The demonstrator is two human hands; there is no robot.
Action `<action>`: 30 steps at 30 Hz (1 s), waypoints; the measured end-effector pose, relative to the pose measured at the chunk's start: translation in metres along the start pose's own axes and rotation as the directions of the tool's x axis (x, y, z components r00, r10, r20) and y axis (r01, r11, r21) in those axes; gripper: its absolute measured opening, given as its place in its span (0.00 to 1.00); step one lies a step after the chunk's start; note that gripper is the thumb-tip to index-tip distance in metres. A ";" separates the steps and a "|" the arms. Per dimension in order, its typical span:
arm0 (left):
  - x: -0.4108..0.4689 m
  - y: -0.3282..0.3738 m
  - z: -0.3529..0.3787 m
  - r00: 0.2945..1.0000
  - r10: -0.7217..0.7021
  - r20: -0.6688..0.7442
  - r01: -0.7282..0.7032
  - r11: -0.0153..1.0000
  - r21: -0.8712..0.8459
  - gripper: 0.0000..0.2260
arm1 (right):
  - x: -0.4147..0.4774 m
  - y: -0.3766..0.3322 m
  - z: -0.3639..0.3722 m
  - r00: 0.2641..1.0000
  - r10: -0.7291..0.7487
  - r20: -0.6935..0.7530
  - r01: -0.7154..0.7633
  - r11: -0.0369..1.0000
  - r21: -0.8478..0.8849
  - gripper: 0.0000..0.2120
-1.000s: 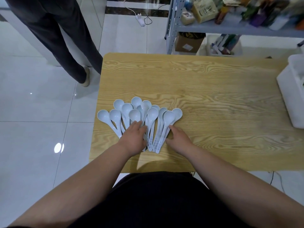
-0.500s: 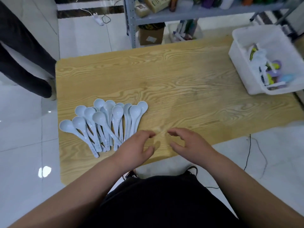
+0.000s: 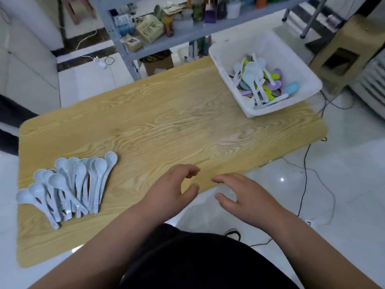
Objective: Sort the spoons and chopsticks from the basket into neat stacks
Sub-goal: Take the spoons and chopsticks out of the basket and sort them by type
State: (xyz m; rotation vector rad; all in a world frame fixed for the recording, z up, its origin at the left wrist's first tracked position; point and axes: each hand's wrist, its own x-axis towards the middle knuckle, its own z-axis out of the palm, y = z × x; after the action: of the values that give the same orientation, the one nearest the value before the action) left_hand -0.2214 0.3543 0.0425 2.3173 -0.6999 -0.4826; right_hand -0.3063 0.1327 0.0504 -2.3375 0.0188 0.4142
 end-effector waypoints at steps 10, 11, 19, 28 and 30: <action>0.087 0.049 0.037 0.998 0.036 0.060 -0.034 0.999 -0.037 0.22 | 0.020 0.063 -0.081 0.997 0.072 -0.027 -0.072 0.997 -0.004 0.18; 0.097 0.050 0.039 0.997 0.045 0.066 -0.042 0.998 -0.053 0.23 | 0.026 0.066 -0.091 0.996 0.084 -0.035 -0.085 0.996 -0.011 0.18; 0.174 0.074 0.050 0.991 0.118 0.057 -0.110 0.986 -0.126 0.24 | 0.052 0.097 -0.151 0.989 0.144 -0.041 -0.147 0.985 -0.088 0.16; 0.244 0.093 0.054 0.996 -0.022 -0.087 0.008 0.987 -0.159 0.16 | 0.112 0.144 -0.193 0.991 0.029 0.130 -0.008 0.987 -0.162 0.16; 0.255 0.101 0.060 0.990 -0.082 -0.114 0.064 0.985 -0.158 0.16 | 0.132 0.156 -0.212 0.987 -0.020 0.162 0.050 0.982 -0.183 0.16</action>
State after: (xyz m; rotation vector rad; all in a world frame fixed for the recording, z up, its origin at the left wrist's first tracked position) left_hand -0.0861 0.1083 0.0304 2.2118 -0.5033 -0.4109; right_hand -0.1410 -0.1109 0.0461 -2.4762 -0.1434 0.6078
